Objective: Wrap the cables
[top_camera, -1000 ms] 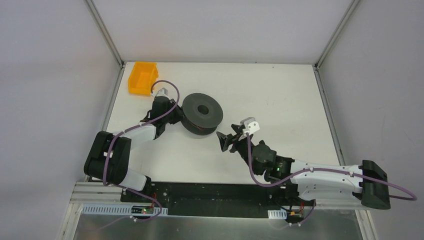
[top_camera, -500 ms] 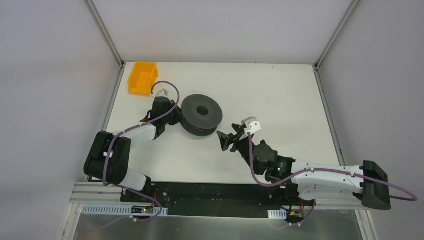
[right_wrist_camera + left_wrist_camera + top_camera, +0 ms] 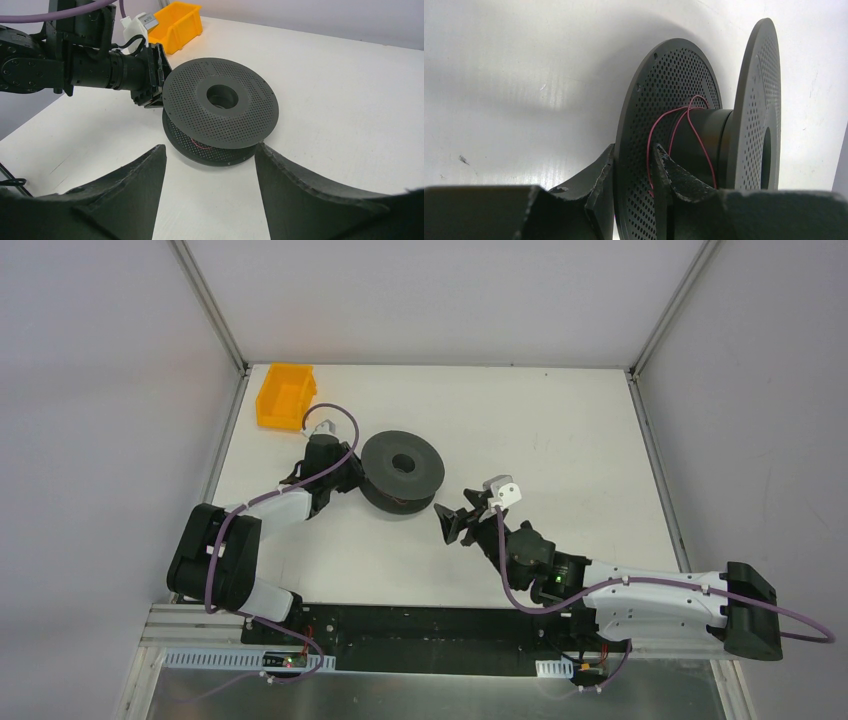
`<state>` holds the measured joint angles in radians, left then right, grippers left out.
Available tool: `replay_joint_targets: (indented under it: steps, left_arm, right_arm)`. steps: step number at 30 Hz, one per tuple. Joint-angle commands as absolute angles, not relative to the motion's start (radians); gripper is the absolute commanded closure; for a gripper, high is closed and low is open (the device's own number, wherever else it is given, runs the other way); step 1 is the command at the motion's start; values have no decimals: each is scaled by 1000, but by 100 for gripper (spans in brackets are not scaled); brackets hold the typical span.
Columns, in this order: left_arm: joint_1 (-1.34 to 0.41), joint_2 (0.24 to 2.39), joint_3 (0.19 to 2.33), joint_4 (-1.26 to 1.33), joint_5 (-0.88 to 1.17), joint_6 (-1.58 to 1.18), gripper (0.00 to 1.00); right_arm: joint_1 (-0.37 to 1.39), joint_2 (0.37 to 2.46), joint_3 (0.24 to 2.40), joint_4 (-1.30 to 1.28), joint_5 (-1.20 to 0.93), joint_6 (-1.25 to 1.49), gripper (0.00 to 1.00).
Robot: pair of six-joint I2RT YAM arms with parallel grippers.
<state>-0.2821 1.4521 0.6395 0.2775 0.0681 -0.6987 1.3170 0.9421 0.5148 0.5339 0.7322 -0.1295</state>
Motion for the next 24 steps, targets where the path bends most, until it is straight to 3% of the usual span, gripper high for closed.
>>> replay_joint_targets:
  steps: [1, 24]
  left_arm:
    - [-290, 1439, 630, 123, 15, -604, 75]
    - [-267, 1370, 583, 138, 101, -760, 70]
  right_arm:
    - [1311, 925, 532, 552, 725, -105, 32]
    - [1312, 893, 525, 530, 729, -106, 32]
